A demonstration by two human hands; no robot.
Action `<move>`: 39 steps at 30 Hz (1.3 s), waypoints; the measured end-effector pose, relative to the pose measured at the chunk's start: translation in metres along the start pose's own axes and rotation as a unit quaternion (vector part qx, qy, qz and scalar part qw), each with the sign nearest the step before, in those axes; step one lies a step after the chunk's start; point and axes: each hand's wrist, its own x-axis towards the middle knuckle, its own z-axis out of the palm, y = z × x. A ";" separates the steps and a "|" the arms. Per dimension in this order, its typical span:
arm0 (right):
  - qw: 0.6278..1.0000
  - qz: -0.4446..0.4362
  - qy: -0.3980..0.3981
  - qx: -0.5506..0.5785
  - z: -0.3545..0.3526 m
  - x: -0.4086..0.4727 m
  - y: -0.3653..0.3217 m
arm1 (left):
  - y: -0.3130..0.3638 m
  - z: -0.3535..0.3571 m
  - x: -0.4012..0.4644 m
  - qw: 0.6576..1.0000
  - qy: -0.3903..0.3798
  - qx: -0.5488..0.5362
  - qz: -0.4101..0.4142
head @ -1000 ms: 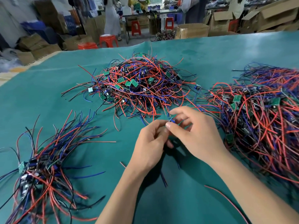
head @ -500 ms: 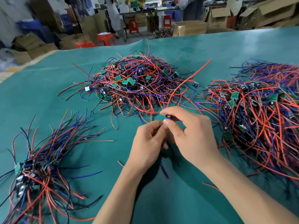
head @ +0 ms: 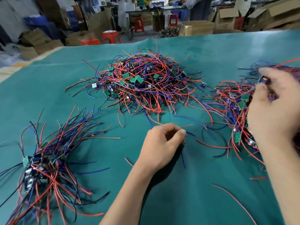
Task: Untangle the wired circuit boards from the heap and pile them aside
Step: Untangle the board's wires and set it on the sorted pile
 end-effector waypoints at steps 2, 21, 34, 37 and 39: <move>0.987 0.011 -0.077 -0.137 -0.001 0.001 0.005 | 0.000 0.000 0.000 1.000 0.013 0.013 -0.006; 0.893 -0.115 -0.392 -0.190 0.039 -0.071 -0.027 | -0.001 -0.030 0.025 0.940 0.272 0.199 -0.059; 0.919 -0.071 -0.380 -0.071 0.037 -0.080 -0.049 | -0.016 -0.024 0.035 0.928 0.151 0.339 -0.028; 0.918 -0.071 -0.385 -0.060 0.048 -0.079 -0.060 | -0.015 -0.020 0.036 0.923 0.151 0.352 -0.026; 0.908 -0.074 -0.406 -0.078 0.065 -0.069 -0.069 | -0.014 -0.018 0.036 0.922 0.150 0.356 -0.030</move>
